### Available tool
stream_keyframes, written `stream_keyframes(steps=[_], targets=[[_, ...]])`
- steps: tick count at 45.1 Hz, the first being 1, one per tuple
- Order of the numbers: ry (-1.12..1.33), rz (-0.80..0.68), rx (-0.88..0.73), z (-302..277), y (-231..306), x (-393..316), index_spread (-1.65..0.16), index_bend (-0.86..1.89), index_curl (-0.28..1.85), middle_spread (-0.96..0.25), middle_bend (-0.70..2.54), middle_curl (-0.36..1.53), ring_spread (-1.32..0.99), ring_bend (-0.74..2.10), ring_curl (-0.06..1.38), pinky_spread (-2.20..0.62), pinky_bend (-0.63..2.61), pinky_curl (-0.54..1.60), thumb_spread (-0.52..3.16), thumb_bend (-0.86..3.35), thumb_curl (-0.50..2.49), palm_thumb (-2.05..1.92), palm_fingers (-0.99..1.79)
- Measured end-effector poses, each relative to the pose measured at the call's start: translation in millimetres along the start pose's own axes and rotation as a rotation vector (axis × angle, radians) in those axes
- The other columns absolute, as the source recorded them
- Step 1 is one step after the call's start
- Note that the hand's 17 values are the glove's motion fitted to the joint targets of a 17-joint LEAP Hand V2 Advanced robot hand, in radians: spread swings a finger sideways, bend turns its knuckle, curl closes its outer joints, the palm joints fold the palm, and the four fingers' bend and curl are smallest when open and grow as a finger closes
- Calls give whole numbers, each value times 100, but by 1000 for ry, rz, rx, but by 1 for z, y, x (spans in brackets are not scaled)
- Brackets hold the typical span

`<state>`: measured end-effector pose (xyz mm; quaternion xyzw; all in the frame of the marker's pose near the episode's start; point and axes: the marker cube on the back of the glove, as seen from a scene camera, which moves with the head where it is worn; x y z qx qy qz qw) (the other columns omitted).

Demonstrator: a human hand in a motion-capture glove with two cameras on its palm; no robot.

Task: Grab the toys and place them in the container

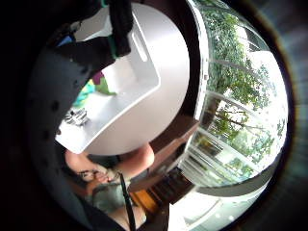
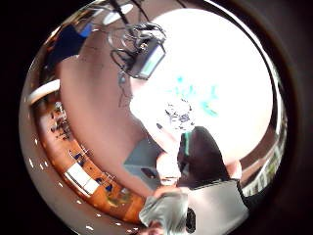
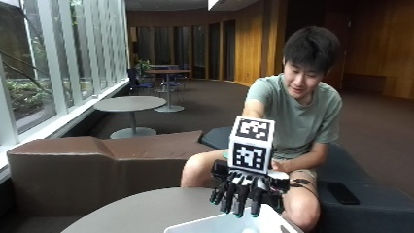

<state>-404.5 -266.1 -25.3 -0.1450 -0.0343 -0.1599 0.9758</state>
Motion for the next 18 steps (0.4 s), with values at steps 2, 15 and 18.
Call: stream_keyframes(steps=[2, 15, 18], targets=[[-38, -17, 15, -3, 8, 0, -18, 1, 65, -10, 22, 70, -18, 74, 55, -14, 132, 52, 115, 0, 76, 25, -39], [-120, -53, 53, -21, 21, 4, -22, 11, 47, -7, 16, 56, -9, 46, 40, -3, 94, 38, 143, -3, 54, 0, -26], [-124, -45, 61, -20, 15, 5, -24, 11, 45, -9, 15, 54, -9, 43, 39, -2, 89, 36, 150, -2, 49, -4, -23]])
